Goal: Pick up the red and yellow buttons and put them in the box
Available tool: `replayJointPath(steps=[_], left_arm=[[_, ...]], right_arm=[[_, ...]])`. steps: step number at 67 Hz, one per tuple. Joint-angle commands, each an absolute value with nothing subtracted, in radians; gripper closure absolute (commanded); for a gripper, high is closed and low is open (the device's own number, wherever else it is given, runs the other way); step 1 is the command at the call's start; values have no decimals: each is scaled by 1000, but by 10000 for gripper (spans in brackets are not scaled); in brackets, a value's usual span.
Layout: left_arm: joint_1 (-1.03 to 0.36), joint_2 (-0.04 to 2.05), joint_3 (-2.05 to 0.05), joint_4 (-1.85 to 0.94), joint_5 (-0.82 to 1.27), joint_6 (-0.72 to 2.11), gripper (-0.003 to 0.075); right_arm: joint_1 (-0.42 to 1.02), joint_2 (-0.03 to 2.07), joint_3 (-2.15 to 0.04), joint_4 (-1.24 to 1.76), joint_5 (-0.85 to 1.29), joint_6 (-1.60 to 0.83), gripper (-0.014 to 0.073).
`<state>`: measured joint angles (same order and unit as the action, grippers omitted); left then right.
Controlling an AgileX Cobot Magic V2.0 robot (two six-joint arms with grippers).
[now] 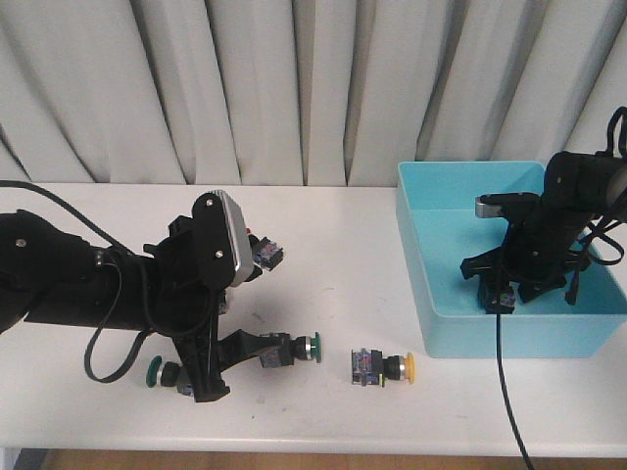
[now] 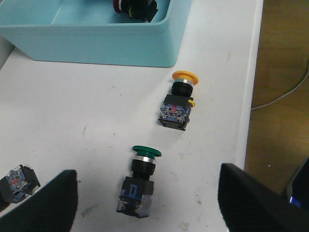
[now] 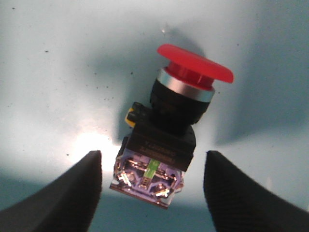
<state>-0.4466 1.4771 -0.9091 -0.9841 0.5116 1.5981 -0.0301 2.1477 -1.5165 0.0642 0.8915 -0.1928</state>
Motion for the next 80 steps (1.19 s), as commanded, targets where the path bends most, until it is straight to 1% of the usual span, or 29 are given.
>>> replayJointPath(steps=[1,10,16,23,31,36,47,54,58,64,73,80], left_arm=[[-448,1452,-935,-1018,502,1586,137],[-448,1452,-935,-1017,481,1531,137],[-447,1452,-935,-997,456,1474,137],[-447,1449,-935,-904,404,1320,137],[-447,1444,-936,-689,399,1024,137],[-447,1431,-938,-497,446,820,137],[-447,1385,-970,-57,597,337,137],[-447,1371,-970,122,607,78,137],[-447,1373,-970,174,602,-42,137],[-447,1389,-970,188,590,-124,137],[-447,1455,-971,188,548,-130,137],[-447,1511,-995,185,538,-139,137]], right_arm=[[-36,2077,-1547,60,885,-204,105],[-33,2008,-1547,65,930,-190,116],[-18,1922,-1547,65,984,-182,132],[18,1813,-1547,61,1032,-182,153],[77,1679,-1531,62,1060,-175,176],[127,1584,-1476,62,1032,-174,189],[242,1382,-1275,63,925,-175,200],[308,1261,-1156,63,861,-182,200],[341,1204,-1087,63,839,-182,200],[377,1124,-1007,64,820,-181,200],[413,1044,-915,64,818,-183,200],[412,1008,-867,75,820,-184,200]])
